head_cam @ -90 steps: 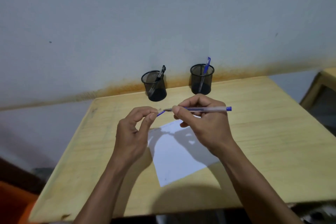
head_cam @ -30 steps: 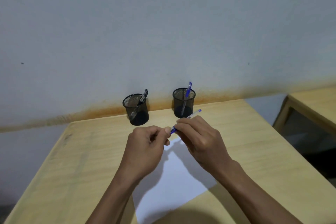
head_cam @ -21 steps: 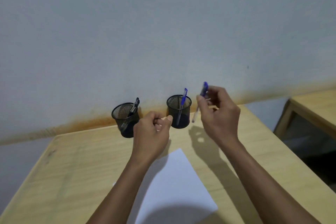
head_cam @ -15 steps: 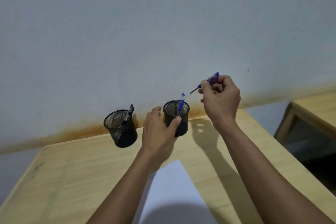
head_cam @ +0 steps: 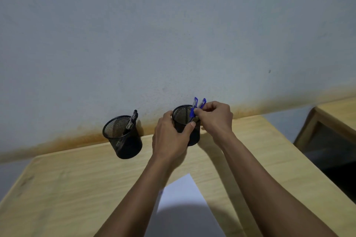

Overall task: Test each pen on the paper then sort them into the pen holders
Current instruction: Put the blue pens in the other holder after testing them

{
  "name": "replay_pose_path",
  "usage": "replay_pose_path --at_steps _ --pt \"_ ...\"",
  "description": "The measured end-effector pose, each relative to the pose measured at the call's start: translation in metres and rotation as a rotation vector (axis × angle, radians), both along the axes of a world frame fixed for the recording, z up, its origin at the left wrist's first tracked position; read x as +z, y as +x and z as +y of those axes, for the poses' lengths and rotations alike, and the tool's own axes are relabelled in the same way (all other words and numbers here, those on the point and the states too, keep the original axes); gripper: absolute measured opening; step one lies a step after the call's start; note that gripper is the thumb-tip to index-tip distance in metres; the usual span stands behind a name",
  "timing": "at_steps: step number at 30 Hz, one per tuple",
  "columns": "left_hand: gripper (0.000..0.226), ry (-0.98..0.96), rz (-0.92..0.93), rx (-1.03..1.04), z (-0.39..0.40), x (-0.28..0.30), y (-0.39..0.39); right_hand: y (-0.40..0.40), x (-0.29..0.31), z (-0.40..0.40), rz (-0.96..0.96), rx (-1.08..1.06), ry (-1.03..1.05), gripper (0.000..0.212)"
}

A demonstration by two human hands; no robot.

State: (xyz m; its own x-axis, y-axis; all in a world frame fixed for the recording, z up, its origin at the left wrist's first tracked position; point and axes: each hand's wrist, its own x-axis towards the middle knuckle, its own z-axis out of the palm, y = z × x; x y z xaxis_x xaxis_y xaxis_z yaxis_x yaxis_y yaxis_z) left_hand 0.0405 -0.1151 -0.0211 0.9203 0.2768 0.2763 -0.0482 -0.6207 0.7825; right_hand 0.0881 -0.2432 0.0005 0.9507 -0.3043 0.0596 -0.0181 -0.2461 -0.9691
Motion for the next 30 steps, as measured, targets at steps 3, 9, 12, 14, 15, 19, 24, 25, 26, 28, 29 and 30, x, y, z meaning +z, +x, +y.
replay_pose_path --at_steps 3,9,12,14,15,19,24,25,26,28,29,30 --pt "0.065 -0.006 0.003 0.000 0.000 -0.002 0.000 0.001 -0.004 0.001 0.007 -0.015 0.006 0.013" --pt "0.064 -0.012 0.013 0.002 -0.001 -0.002 0.000 0.002 -0.007 0.002 0.002 -0.025 0.009 0.017" --pt "0.067 -0.017 0.018 0.002 0.000 -0.001 0.000 0.002 -0.009 0.001 -0.004 -0.023 0.006 0.018" --pt "0.069 -0.019 0.018 0.000 0.000 -0.001 0.000 0.002 -0.011 0.000 -0.005 -0.020 0.012 0.020" --pt "0.069 -0.021 0.021 -0.001 0.000 -0.001 -0.001 0.001 -0.011 -0.001 -0.006 -0.016 0.016 0.021" --pt "0.063 -0.023 0.025 -0.003 0.000 0.000 0.000 0.001 -0.013 -0.004 -0.013 -0.015 0.036 0.029" --pt "0.069 -0.004 0.036 -0.014 0.000 0.002 -0.001 -0.003 -0.011 -0.009 -0.025 -0.010 0.055 0.040" --pt "0.074 -0.003 0.050 -0.018 0.001 0.003 -0.002 -0.005 -0.009 -0.010 -0.023 -0.009 0.059 0.041" --pt "0.081 -0.002 0.068 -0.026 0.001 0.002 -0.001 -0.006 -0.009 -0.011 -0.024 -0.004 0.070 0.042" --pt "0.093 -0.001 0.107 -0.042 0.002 0.000 -0.002 -0.010 -0.008 -0.013 -0.018 0.013 0.099 0.046" --pt "0.094 -0.005 0.116 -0.046 0.003 0.000 -0.003 -0.014 -0.007 -0.014 -0.013 0.018 0.107 0.050" --pt "0.094 -0.011 0.105 -0.051 0.004 -0.001 -0.004 -0.016 -0.008 -0.015 -0.011 0.025 0.112 0.055"
